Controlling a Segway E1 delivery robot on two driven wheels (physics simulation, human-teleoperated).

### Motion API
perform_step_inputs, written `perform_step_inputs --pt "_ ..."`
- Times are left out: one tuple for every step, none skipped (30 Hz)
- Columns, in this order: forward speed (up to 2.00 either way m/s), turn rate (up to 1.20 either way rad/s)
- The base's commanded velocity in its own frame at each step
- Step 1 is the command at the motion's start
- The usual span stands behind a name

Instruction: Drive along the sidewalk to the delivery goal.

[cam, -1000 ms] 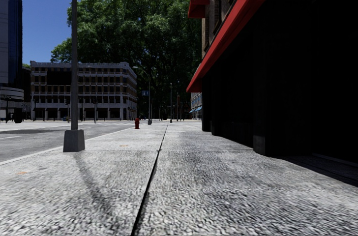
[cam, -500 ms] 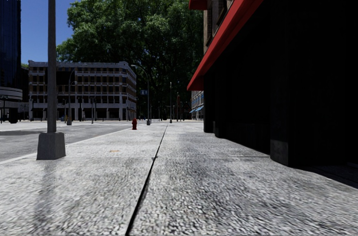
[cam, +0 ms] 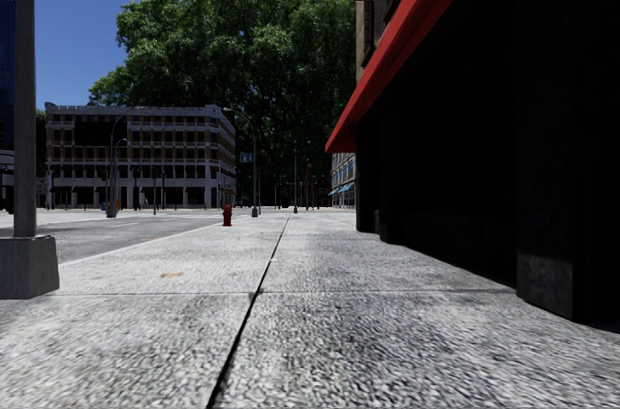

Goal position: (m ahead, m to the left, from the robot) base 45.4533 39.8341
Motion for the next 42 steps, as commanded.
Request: perform_step_inputs --pt "1.75 0.0" --pt "1.75 0.0" --pt "1.76 0.0" --pt "1.77 0.0" --pt "1.78 0.0" --pt "1.78 0.0" --pt "1.78 0.0" --pt "1.78 0.0" --pt "1.78 0.0" --pt "1.78 0.0" --pt "1.78 0.0" --pt "1.78 0.0" --pt "1.79 0.0" --pt "1.79 0.0" --pt "1.8 0.0" --pt "1.8 0.0" --pt "1.8 0.0" --pt "1.8 0.0" --pt "1.8 0.0" --pt "1.8 0.0" --pt "1.8 0.0" --pt "1.8 0.0" --pt "1.8 0.0" --pt "1.8 0.0" --pt "1.8 0.0" --pt "1.8 0.0" --pt "1.8 0.0" --pt "1.8 0.0" --pt "1.8 0.0" --pt "1.8 0.0" --pt "1.8 0.0" --pt "1.8 0.0" --pt "1.8 0.0" --pt "1.8 0.0" --pt "1.8 0.0" --pt "1.81 0.13" --pt "1.81 0.44" --pt "1.81 0.55" --pt "1.81 0.56" --pt "1.81 0.4" --pt "1.82 0.12" --pt "1.82 0.04"
